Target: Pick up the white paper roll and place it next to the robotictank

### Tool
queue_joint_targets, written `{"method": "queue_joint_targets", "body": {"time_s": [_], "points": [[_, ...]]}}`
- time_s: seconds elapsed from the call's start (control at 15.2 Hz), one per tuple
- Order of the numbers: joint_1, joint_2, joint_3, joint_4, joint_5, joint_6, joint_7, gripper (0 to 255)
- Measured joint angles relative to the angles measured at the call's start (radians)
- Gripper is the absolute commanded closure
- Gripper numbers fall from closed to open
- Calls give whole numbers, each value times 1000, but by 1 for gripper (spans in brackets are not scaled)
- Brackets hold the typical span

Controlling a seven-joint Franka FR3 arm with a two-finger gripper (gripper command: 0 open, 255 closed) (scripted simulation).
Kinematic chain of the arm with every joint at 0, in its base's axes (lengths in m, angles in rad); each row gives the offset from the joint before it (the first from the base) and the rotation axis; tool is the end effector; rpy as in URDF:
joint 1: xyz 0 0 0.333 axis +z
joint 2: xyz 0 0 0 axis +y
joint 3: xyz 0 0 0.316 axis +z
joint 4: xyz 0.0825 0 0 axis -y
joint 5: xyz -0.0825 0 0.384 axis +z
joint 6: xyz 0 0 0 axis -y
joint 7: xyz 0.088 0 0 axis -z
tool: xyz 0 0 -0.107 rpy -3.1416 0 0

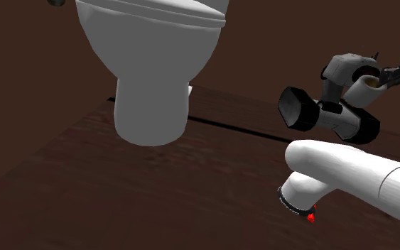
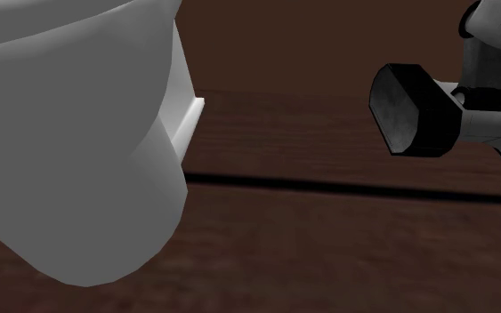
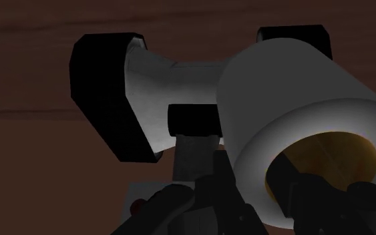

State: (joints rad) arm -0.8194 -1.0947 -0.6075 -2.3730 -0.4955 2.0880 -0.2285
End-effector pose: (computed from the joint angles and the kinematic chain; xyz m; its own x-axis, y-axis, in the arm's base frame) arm -0.0774 -0.3362 0.6502 0.4388 -0.6366 0.6342 -0.8633 -0.4945 0.1009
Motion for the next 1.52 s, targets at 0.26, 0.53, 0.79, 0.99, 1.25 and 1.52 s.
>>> {"method": "queue_joint_targets", "body": {"time_s": [0.26, 0.53, 0.79, 0.99, 1.25, 1.52], "points": [[-16, -19, -20, -57, -20, 39, 0, 255], [-31, -34, -41, -113, -41, 79, 1, 255], [-48, -45, -70, -170, -66, 125, 0, 255], [-61, -53, -90, -211, -85, 157, -1, 255], [-77, -57, -119, -260, -110, 202, -1, 255], [-92, -56, -150, -302, -136, 244, -4, 255]]}}
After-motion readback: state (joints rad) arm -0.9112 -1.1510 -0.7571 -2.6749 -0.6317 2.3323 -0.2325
